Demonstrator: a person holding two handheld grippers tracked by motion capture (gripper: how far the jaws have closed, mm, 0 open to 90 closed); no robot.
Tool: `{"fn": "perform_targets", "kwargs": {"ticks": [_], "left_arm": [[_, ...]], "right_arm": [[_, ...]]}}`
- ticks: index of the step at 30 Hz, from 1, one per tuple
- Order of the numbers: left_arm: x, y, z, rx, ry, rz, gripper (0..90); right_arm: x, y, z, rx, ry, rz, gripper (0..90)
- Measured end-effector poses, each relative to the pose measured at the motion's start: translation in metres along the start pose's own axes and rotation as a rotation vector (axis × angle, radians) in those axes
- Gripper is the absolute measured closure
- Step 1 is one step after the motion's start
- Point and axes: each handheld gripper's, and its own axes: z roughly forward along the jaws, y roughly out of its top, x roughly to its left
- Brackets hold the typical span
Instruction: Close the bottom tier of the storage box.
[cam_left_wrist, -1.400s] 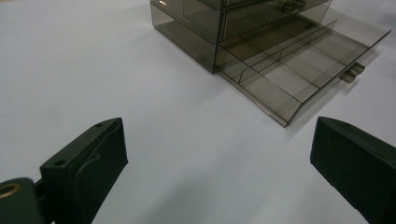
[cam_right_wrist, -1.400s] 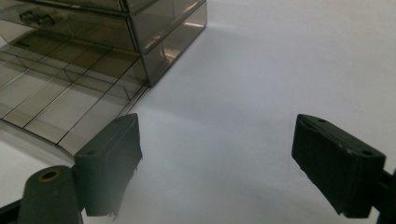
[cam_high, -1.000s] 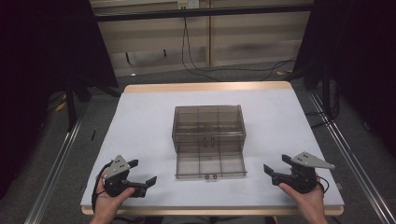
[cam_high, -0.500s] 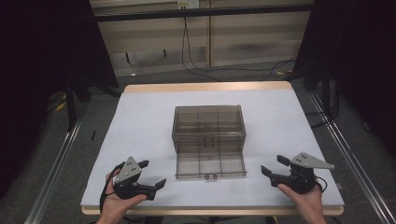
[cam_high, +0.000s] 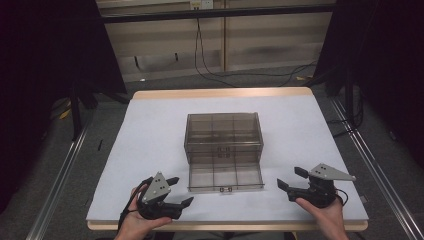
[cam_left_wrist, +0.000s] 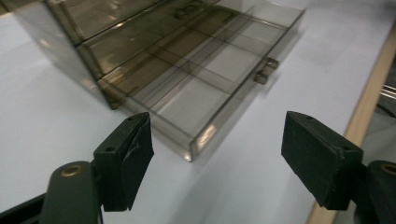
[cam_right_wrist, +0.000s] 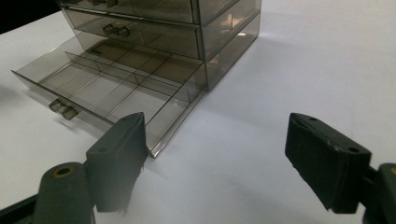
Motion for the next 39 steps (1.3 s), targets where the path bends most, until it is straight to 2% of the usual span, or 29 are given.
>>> {"fn": "perform_targets", "kwargs": {"ticks": [3,11,14,15,17,19,20,21,22,25,26,27,29,30,31,35,37,39], "left_arm": [[-0.005,0.006,0.005,-0.012,-0.037,0.003,30.5],[-0.012,0.021,0.014,-0.032,-0.095,0.007,35.8],[-0.015,0.025,0.017,-0.028,-0.12,-0.019,40.7],[-0.013,0.028,0.017,-0.005,-0.133,-0.004,44.9],[-0.014,0.03,0.018,-0.002,-0.14,-0.007,47.1],[-0.012,0.032,0.02,0.009,-0.124,-0.011,52.6],[-0.01,0.032,0.023,0.016,-0.125,-0.029,52.6],[-0.008,0.032,0.026,0.003,-0.135,-0.033,56.1],[-0.005,0.033,0.03,0.02,-0.144,-0.029,62.7],[-0.005,0.035,0.034,0.032,-0.151,-0.006,65.5],[-0.006,0.035,0.037,0.036,-0.167,-0.001,69.2],[-0.007,0.036,0.04,0.043,-0.164,0.011,69.2],[-0.006,0.04,0.044,0.052,-0.161,-0.001,78.3],[-0.005,0.042,0.046,0.06,-0.141,0.004,78.3],[-0.004,0.044,0.048,0.062,-0.142,0.011,85.0],[0.0,0.049,0.056,0.068,-0.172,0.005,89.3],[-0.001,0.052,0.06,0.09,-0.166,0.028,89.6],[0.0,0.053,0.066,0.093,-0.195,0.034,90.0]], "right_arm": [[0.001,0.0,-0.001,-0.006,0.002,-0.01,20.6],[0.003,0.001,0.0,-0.003,0.01,-0.018,20.3],[0.003,0.001,0.0,0.0,0.012,-0.014,19.9],[0.003,0.001,0.001,0.003,0.014,-0.012,19.9],[0.003,0.001,0.001,0.003,0.014,-0.013,19.8],[0.004,0.001,0.002,0.003,0.016,-0.016,19.8],[0.004,0.001,0.002,0.002,0.016,-0.021,19.8],[0.004,0.002,0.001,0.001,0.018,-0.017,19.8],[0.004,0.002,0.001,-0.005,0.02,-0.014,19.8],[0.004,0.002,0.001,-0.002,0.025,-0.01,19.8],[0.004,0.002,0.002,-0.002,0.023,-0.011,19.8],[0.004,0.002,0.002,-0.002,0.023,-0.011,19.8],[0.003,0.002,0.002,0.0,0.023,-0.01,19.8],[0.004,0.002,0.002,0.001,0.026,-0.009,19.8],[0.004,0.002,0.002,0.002,0.024,-0.007,19.8],[0.004,0.002,0.002,0.003,0.028,-0.011,19.8],[0.004,0.002,0.002,0.005,0.03,-0.012,19.8],[0.003,0.002,0.003,0.005,0.033,-0.006,18.6]]}}
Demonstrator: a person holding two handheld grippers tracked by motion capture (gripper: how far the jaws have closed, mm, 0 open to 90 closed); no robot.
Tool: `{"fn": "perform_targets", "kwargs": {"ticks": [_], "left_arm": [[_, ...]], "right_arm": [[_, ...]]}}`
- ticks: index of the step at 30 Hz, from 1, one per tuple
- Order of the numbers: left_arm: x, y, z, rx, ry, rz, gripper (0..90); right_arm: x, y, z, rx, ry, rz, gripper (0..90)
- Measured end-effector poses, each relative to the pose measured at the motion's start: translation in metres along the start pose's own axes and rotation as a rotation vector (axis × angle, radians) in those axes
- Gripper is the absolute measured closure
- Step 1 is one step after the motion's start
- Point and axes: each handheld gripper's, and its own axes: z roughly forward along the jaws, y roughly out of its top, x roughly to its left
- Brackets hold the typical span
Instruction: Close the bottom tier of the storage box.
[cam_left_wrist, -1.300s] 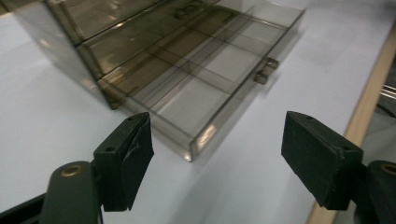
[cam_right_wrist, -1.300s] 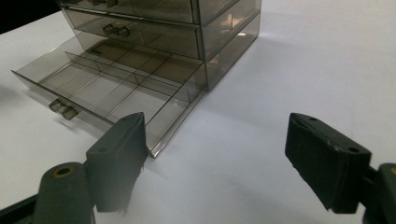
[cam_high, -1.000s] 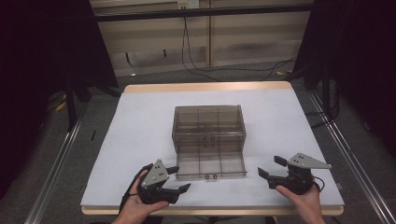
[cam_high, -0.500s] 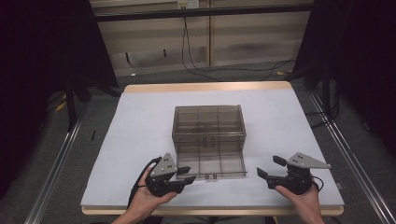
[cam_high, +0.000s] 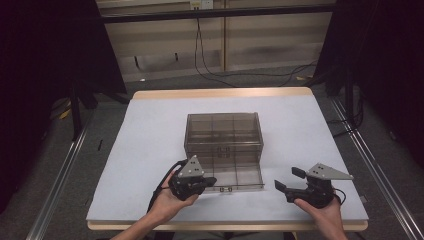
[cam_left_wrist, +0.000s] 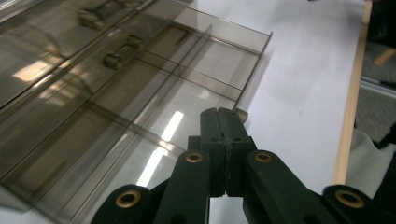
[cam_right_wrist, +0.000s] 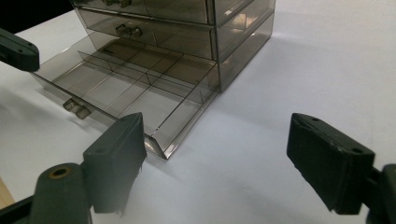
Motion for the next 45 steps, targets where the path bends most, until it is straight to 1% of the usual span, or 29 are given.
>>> {"fn": "perform_targets", "kwargs": {"ticks": [1,2,3,4,5,7,8,11,12,13,14,15,16,17,18,22,23,26,27,28,29,31,32,33,34,36,37,45], "left_arm": [[-0.001,0.002,0.005,0.03,-0.006,0.024,90.0],[-0.001,0.002,0.005,0.03,-0.006,0.024,90.0],[-0.002,0.003,0.008,0.016,-0.02,0.017,90.0],[-0.003,0.004,0.009,0.03,-0.017,0.036,90.0],[-0.004,0.004,0.012,0.019,-0.025,0.04,90.0],[-0.006,0.004,0.015,0.023,-0.033,0.038,90.0],[-0.007,0.003,0.017,0.008,-0.041,0.027,90.0],[-0.009,0.001,0.021,0.016,-0.04,0.037,90.0],[-0.01,0.0,0.022,0.024,-0.044,0.035,90.0],[-0.01,-0.002,0.024,0.016,-0.054,0.033,90.0],[-0.012,-0.004,0.026,0.033,-0.044,0.062,90.0],[-0.012,-0.004,0.026,0.033,-0.044,0.062,90.0],[-0.012,-0.004,0.028,0.031,-0.048,0.074,90.0],[-0.012,-0.005,0.028,0.042,-0.059,0.079,90.0],[-0.011,-0.005,0.028,0.052,-0.052,0.083,90.0],[-0.008,-0.007,0.029,0.069,-0.053,0.07,90.0],[-0.008,-0.008,0.03,0.058,-0.058,0.069,90.0],[-0.006,-0.009,0.029,0.065,-0.055,0.071,90.0],[-0.004,-0.01,0.027,0.085,-0.053,0.078,90.0],[-0.004,-0.01,0.027,0.085,-0.053,0.078,90.0],[-0.004,-0.012,0.028,0.057,-0.056,0.062,90.0],[-0.002,-0.012,0.026,0.08,-0.051,0.066,90.0],[-0.001,-0.013,0.026,0.073,-0.058,0.057,90.0],[-0.001,-0.014,0.026,0.079,-0.058,0.067,90.0],[-0.001,-0.015,0.026,0.072,-0.065,0.063,90.0],[-0.001,-0.016,0.026,0.08,-0.059,0.065,90.0],[-0.001,-0.016,0.026,0.073,-0.059,0.066,90.0],[-0.002,-0.016,0.026,0.067,-0.054,0.065,90.0]], "right_arm": [[0.0,0.0,0.001,-0.002,0.003,0.005,18.5],[0.0,0.0,0.001,-0.002,0.003,0.005,18.5],[0.0,0.0,0.001,0.001,0.002,0.005,18.4],[0.0,0.0,0.002,0.005,0.004,0.006,18.2],[0.0,0.0,0.002,0.005,0.004,0.006,18.2],[0.0,0.0,0.003,0.01,0.003,0.007,18.1],[0.0,0.0,0.004,0.011,0.004,0.004,17.9],[0.0,0.0,0.004,0.011,0.006,0.007,17.9],[0.0,0.0,0.004,0.012,0.008,0.006,17.8],[0.0,0.001,0.004,0.013,0.009,0.006,17.8],[0.0,0.001,0.004,0.012,0.009,0.007,17.8],[0.0,0.0,0.004,0.014,0.009,0.004,17.8],[0.0,0.0,0.004,0.014,0.009,0.004,17.8],[-0.001,0.0,0.004,0.016,0.01,0.004,17.8],[-0.001,0.0,0.004,0.02,0.011,0.002,17.7],[-0.001,0.0,0.004,0.026,0.012,0.004,17.5],[-0.001,0.0,0.004,0.026,0.012,0.004,17.5],[0.0,0.0,0.005,0.03,0.016,0.003,17.3],[0.0,0.0,0.006,0.034,0.014,0.0,17.1],[0.0,0.0,0.006,0.034,0.014,0.0,17.1],[0.0,0.0,0.006,0.032,0.014,0.0,17.1],[0.0,0.0,0.006,0.033,0.015,0.002,17.1],[0.0,0.0,0.005,0.031,0.013,0.004,17.1],[0.0,0.0,0.005,0.03,0.014,0.006,17.1],[0.0,0.0,0.005,0.03,0.014,0.006,17.1],[0.0,0.0,0.005,0.031,0.012,0.008,17.1],[0.0,0.0,0.005,0.032,0.013,0.007,17.1],[0.0,0.0,0.005,0.034,0.016,0.006,17.1]]}}
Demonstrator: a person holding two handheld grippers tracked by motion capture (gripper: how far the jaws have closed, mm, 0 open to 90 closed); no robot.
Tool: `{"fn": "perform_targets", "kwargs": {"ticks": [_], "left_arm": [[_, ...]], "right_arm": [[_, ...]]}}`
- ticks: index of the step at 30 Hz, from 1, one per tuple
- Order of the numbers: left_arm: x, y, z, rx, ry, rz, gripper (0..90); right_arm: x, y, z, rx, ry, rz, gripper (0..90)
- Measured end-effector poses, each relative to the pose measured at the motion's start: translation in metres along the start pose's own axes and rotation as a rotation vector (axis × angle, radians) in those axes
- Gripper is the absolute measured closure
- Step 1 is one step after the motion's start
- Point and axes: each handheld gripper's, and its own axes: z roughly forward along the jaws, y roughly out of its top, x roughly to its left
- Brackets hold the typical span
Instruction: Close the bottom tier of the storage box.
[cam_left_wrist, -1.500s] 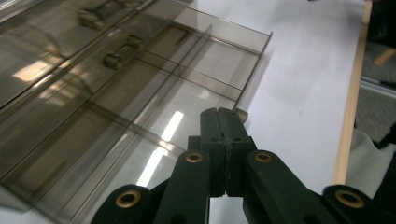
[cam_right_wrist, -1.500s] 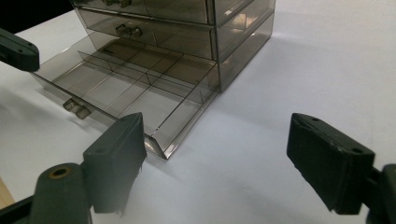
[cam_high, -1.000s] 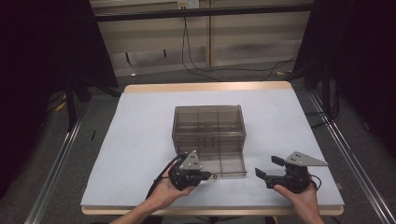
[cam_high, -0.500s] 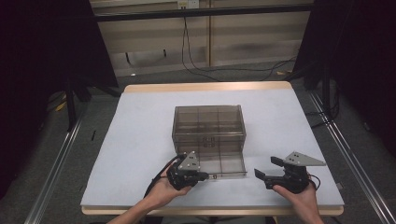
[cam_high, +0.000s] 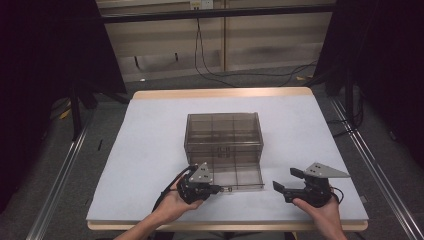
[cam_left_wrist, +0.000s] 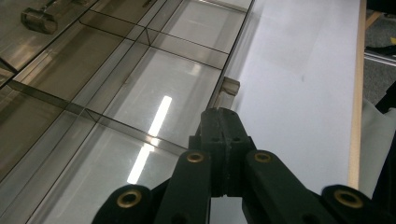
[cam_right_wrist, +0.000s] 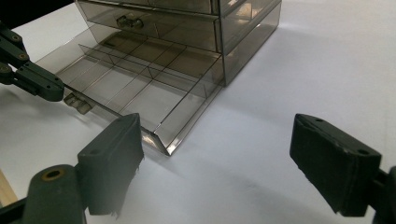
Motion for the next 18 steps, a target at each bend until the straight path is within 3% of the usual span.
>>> {"fn": "perform_targets", "kwargs": {"ticks": [18], "left_arm": [[0.0017,-0.0002,-0.0011,0.009,0.026,-0.004,90.0]], "right_arm": [[0.0004,0.0002,-0.0003,0.003,0.002,0.002,17.1]]}}
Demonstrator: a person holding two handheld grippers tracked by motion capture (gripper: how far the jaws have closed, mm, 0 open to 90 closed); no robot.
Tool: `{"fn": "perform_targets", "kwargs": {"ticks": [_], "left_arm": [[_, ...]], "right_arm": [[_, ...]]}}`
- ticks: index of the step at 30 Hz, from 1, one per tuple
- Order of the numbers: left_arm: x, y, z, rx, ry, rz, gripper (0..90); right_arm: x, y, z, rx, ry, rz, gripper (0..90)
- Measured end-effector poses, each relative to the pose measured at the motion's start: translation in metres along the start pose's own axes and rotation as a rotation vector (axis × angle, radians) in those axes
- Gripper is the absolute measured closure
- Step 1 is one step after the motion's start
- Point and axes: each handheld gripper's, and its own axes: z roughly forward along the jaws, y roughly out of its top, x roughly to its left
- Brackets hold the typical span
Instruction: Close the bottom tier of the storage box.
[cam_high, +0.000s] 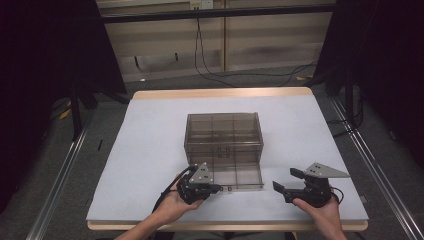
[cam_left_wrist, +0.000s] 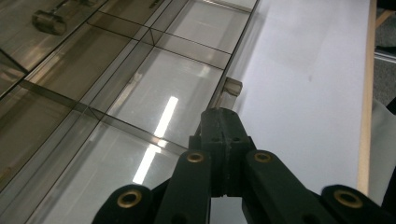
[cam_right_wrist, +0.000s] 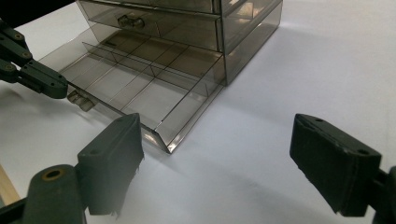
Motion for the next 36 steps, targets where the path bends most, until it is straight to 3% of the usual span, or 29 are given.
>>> {"fn": "perform_targets", "kwargs": {"ticks": [2,4,36], "left_arm": [[0.0018,-0.0004,0.0004,-0.009,0.013,-0.014,90.0],[0.0041,-0.0008,0.0004,-0.014,0.0,-0.022,90.0],[0.0045,0.0017,0.0041,-0.017,-0.002,-0.014,90.0]], "right_arm": [[-0.0001,0.0001,0.0,0.001,0.001,-0.001,17.1],[0.0,0.0001,0.0001,0.001,0.003,-0.001,17.1],[-0.0001,0.0001,0.0001,0.011,0.01,0.001,17.1]]}}
